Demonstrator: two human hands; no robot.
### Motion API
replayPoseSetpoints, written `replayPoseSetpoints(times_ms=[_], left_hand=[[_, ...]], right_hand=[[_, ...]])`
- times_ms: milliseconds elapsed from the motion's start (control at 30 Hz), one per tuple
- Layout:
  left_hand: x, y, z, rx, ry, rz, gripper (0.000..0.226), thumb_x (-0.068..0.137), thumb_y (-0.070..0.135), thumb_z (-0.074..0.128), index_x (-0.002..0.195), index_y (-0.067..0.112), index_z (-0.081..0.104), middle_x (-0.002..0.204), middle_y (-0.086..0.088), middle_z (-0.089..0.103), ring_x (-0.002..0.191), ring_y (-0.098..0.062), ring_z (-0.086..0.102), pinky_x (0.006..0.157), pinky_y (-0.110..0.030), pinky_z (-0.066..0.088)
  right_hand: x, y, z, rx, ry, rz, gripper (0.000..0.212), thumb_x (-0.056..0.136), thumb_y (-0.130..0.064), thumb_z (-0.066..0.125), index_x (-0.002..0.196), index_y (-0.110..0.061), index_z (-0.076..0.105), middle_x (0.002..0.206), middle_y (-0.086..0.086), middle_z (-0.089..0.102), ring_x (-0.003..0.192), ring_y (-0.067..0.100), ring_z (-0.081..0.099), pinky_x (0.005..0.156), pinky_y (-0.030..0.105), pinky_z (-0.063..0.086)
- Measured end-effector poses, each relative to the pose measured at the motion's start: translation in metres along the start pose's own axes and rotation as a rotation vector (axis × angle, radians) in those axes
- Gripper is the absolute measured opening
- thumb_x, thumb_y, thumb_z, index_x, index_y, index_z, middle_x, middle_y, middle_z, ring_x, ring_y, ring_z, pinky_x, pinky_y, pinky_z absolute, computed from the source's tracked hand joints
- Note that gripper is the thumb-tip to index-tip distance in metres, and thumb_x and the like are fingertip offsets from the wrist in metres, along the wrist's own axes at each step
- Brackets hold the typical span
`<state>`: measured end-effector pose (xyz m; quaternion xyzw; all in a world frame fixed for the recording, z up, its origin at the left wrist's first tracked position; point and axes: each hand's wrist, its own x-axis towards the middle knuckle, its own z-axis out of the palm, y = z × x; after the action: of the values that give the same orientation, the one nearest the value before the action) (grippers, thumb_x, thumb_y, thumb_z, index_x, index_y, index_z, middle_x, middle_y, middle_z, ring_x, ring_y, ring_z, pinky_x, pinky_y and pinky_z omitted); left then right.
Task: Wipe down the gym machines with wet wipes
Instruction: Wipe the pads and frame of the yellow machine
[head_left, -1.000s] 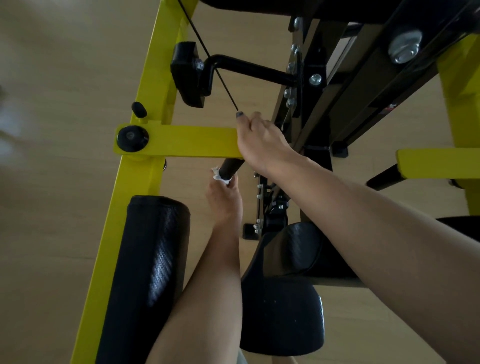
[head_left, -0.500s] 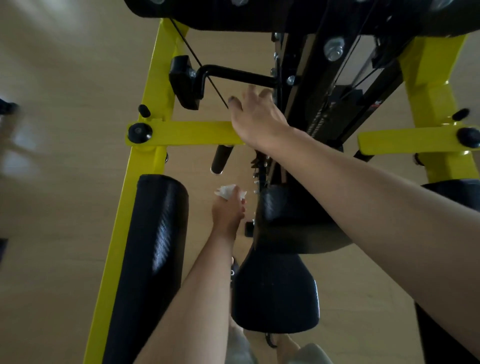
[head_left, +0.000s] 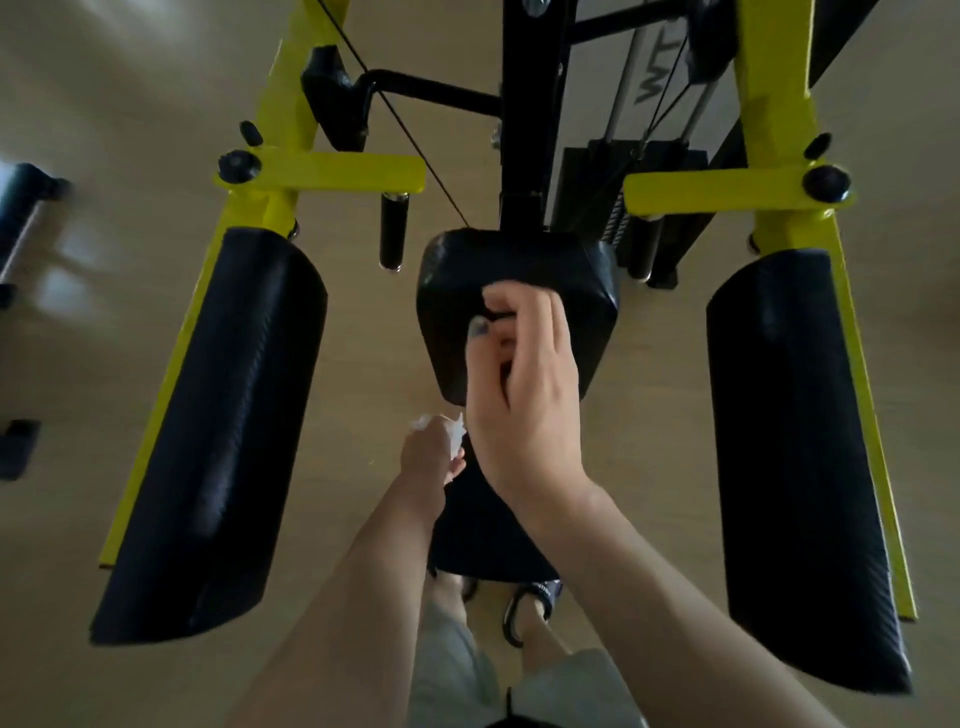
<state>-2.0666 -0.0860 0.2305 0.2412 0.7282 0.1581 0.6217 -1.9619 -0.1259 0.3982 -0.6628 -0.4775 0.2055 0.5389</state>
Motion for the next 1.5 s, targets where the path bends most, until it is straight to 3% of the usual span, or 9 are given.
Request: replayPoseSetpoints(times_ms=[133,300,433,633,767,967,1067,1267,1500], left_hand=[[-0.026,-0.034,0.008,-0.025,-0.109,0.023,0.033,0.104,0.033,0.049,0.124,0.012,0.063,0.116,-0.007,0.068,0.095,-0.017,0.065,0.095,-0.042,0.057],[-0.047,-0.038,0.027,0.008,-0.201,-0.069,0.013,0.102,0.015,0.047,0.106,0.009,0.058,0.098,-0.012,0.058,0.084,-0.02,0.056,0.064,-0.02,0.049],[-0.047,-0.05,0.029,-0.154,-0.289,-0.149,0.025,0.102,0.027,0.046,0.097,0.009,0.062,0.098,-0.012,0.061,0.095,-0.023,0.06,0.083,-0.031,0.049],[-0.059,-0.076,-0.002,-0.225,-0.437,-0.065,0.053,0.108,0.046,0.037,0.142,0.008,0.051,0.119,-0.004,0.063,0.122,-0.021,0.061,0.102,-0.034,0.043],[-0.048,-0.098,-0.014,-0.172,-0.519,-0.063,0.065,0.105,0.059,0.03,0.134,0.007,0.056,0.134,-0.01,0.063,0.122,-0.015,0.061,0.099,-0.027,0.045],[0.018,-0.134,0.004,-0.294,-0.527,-0.152,0.075,0.101,0.066,0.032,0.138,0.006,0.055,0.132,-0.011,0.066,0.126,-0.019,0.059,0.109,-0.033,0.037],[0.041,-0.155,0.012,-0.264,-0.495,-0.135,0.063,0.104,0.057,0.036,0.129,0.006,0.064,0.12,-0.011,0.073,0.12,-0.019,0.064,0.106,-0.032,0.042],[0.029,-0.161,0.014,-0.175,-0.387,-0.066,0.056,0.107,0.046,0.038,0.139,0.003,0.055,0.137,-0.02,0.061,0.129,-0.03,0.058,0.111,-0.039,0.042],[-0.058,-0.052,0.009,-0.054,-0.517,0.087,0.057,0.108,0.045,0.03,0.129,0.005,0.065,0.109,-0.012,0.076,0.105,-0.017,0.072,0.103,-0.037,0.049]], right_hand=[[-0.056,0.048,-0.011,-0.091,-0.165,0.226,0.023,0.104,-0.013,0.052,0.127,-0.012,0.056,0.119,0.001,0.057,0.092,0.009,0.061,0.072,0.019,0.05],[-0.098,0.087,-0.021,-0.074,-0.383,0.531,0.037,0.107,-0.023,0.047,0.143,-0.028,0.052,0.135,-0.009,0.059,0.118,0.007,0.059,0.101,0.028,0.051],[-0.12,0.094,-0.018,0.083,-0.409,0.724,0.04,0.108,-0.024,0.044,0.147,-0.031,0.052,0.145,-0.01,0.056,0.133,0.007,0.051,0.114,0.03,0.041],[-0.169,0.114,-0.006,-0.071,-0.478,0.571,0.045,0.103,-0.041,0.041,0.146,-0.036,0.051,0.15,-0.016,0.049,0.139,0.005,0.044,0.116,0.034,0.039],[-0.193,0.143,0.006,-0.024,-0.504,0.577,0.047,0.104,-0.041,0.041,0.151,-0.042,0.045,0.159,-0.018,0.037,0.147,0.002,0.033,0.121,0.036,0.033],[-0.202,0.212,0.037,0.037,-0.37,0.557,0.038,0.105,-0.024,0.052,0.141,-0.027,0.06,0.141,-0.016,0.056,0.129,-0.003,0.05,0.098,0.002,0.037],[-0.206,0.243,0.048,0.029,-0.355,0.576,0.035,0.105,-0.028,0.053,0.138,-0.023,0.064,0.137,-0.016,0.059,0.126,-0.002,0.053,0.094,-0.001,0.037],[-0.206,0.236,0.043,0.03,-0.367,0.642,0.024,0.102,-0.023,0.056,0.12,-0.026,0.071,0.115,-0.018,0.065,0.104,-0.011,0.058,0.079,0.0,0.041],[-0.133,0.141,0.007,-0.007,-0.248,0.547,0.022,0.105,-0.025,0.047,0.117,-0.023,0.065,0.109,-0.007,0.061,0.097,0.003,0.06,0.077,0.009,0.044]])
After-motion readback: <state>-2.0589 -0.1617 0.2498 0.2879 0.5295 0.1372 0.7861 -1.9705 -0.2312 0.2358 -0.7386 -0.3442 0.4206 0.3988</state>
